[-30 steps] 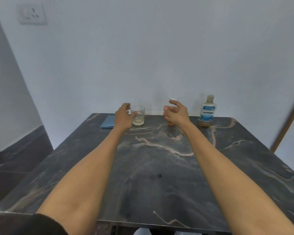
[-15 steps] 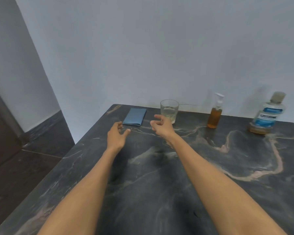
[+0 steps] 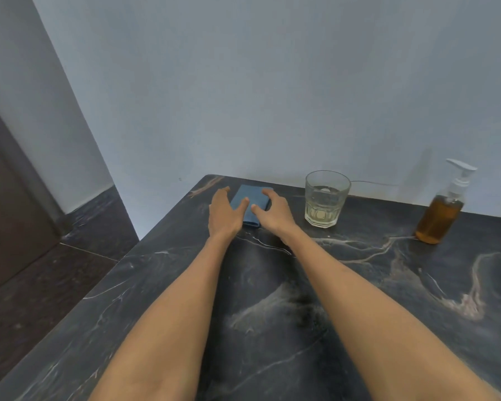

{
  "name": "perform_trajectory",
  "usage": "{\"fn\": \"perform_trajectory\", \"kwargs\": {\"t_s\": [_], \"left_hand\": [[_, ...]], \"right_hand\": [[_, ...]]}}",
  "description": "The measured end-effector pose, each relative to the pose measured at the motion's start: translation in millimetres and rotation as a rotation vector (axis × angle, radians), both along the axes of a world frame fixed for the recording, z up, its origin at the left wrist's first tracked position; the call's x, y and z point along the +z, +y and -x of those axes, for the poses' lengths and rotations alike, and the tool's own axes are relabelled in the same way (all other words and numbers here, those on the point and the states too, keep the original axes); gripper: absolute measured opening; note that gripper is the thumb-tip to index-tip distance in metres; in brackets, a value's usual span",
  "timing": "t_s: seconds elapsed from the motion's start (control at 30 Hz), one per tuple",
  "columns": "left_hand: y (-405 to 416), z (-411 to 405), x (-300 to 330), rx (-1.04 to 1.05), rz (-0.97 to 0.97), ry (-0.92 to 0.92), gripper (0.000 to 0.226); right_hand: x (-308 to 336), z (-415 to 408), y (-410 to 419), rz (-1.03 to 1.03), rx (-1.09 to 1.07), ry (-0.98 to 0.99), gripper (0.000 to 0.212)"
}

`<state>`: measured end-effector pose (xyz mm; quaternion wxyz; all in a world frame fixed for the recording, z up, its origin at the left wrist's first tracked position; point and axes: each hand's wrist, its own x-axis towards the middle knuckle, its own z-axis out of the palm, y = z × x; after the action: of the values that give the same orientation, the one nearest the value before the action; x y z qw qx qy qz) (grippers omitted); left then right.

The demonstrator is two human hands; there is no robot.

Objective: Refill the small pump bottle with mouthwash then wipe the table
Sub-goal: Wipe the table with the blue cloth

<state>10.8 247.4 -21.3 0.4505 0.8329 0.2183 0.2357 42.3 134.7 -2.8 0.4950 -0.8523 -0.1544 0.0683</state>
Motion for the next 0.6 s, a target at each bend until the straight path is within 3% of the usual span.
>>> {"fn": "perform_trajectory", "kwargs": {"t_s": [0.2, 0.4, 0.6], "left_hand": [[-3.0, -1.6, -7.8, -0.047, -0.372, 0.195, 0.048], [-13.6, 11.1, 11.3, -0.052, -0.387, 0.332, 0.027], [-14.3, 54.2, 27.3, -0.087, -0.351, 0.393, 0.042]], "right_hand": [[-15.2, -0.2, 10.9, 0.351, 0.036, -0.194, 0.042], [-5.7, 15.0, 4.0, 0.457, 0.111, -0.185, 0.034], [1.1, 60.0, -5.0, 0.489, 0.165, -0.119, 0.038]]}}
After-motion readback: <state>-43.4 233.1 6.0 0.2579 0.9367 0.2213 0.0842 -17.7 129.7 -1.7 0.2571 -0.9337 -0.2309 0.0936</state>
